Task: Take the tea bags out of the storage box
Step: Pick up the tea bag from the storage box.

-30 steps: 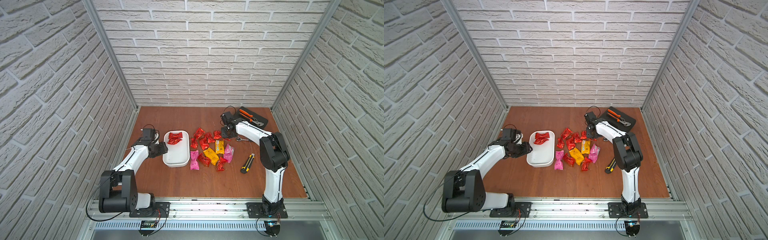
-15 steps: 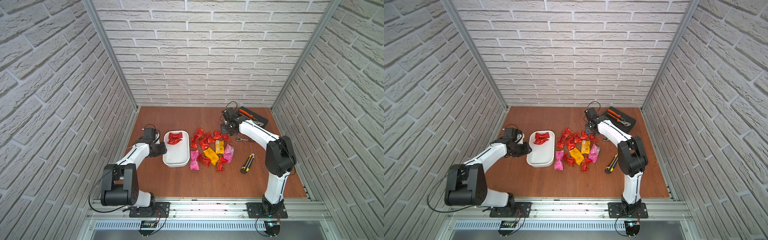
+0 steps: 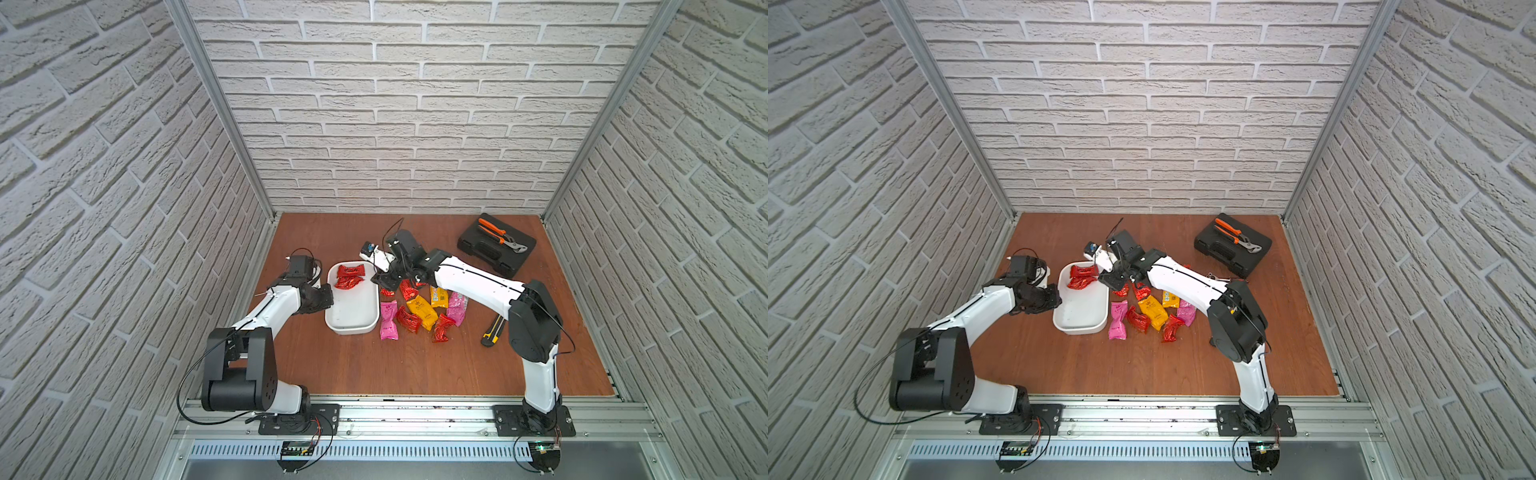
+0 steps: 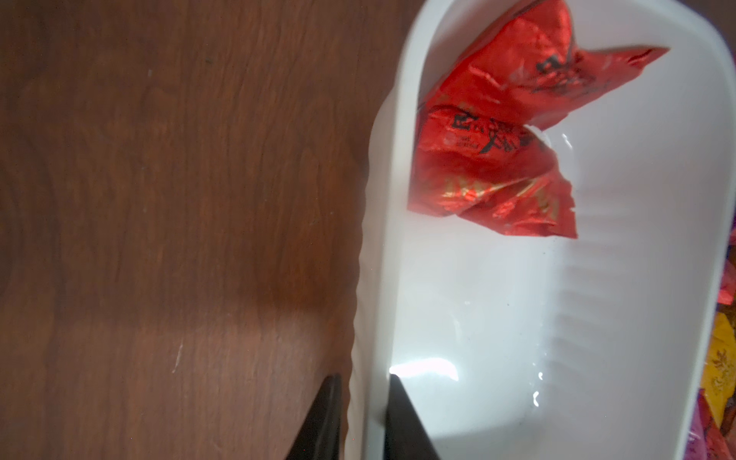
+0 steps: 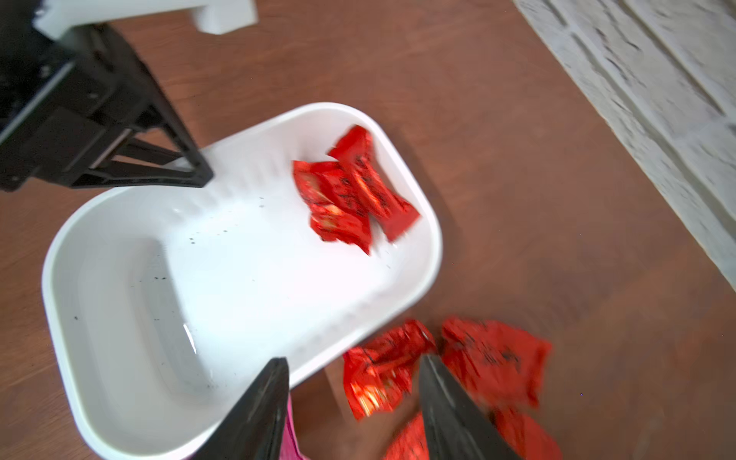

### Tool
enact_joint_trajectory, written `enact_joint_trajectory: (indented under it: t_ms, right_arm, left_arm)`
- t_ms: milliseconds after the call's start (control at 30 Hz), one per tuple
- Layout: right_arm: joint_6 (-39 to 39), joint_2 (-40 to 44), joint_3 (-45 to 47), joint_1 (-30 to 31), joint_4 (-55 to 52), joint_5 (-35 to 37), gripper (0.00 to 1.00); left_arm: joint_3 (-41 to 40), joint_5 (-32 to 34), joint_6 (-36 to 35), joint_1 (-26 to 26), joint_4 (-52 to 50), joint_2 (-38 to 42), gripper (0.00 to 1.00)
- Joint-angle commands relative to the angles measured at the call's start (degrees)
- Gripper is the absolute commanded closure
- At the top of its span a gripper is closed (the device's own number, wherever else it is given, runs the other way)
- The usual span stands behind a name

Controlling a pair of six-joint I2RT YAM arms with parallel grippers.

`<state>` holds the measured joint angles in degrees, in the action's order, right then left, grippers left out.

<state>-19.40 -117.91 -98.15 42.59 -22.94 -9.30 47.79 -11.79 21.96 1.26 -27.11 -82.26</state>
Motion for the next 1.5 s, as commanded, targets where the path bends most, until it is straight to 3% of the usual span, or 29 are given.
enact_joint_trajectory:
  t_ms: [0,467,1133,1467]
  right_arm:
    - [-9.7,-4.6,-3.8,1.2,2.7,-3.6,0.43]
    - [-13.4,-18.6,-16.7,3.1,3.7,2.1,0.42]
    - [-13.4,-25.9,-24.4,3.8,1.2,1.0,0.52]
    - [-13.4,-22.7,-22.1,4.5,1.6,1.1,0.90]
  left_arm:
    - [1.4,0.7,-0.8,0.3,-1.0,-0.3,0.81]
    - [1.3,0.3,-1.2,0.5,-0.8,0.3,0.91]
    - [1.0,-1.4,-1.4,0.5,0.2,1.0,0.97]
    - [0.9,-1.6,-1.4,0.5,0.4,1.5,0.99]
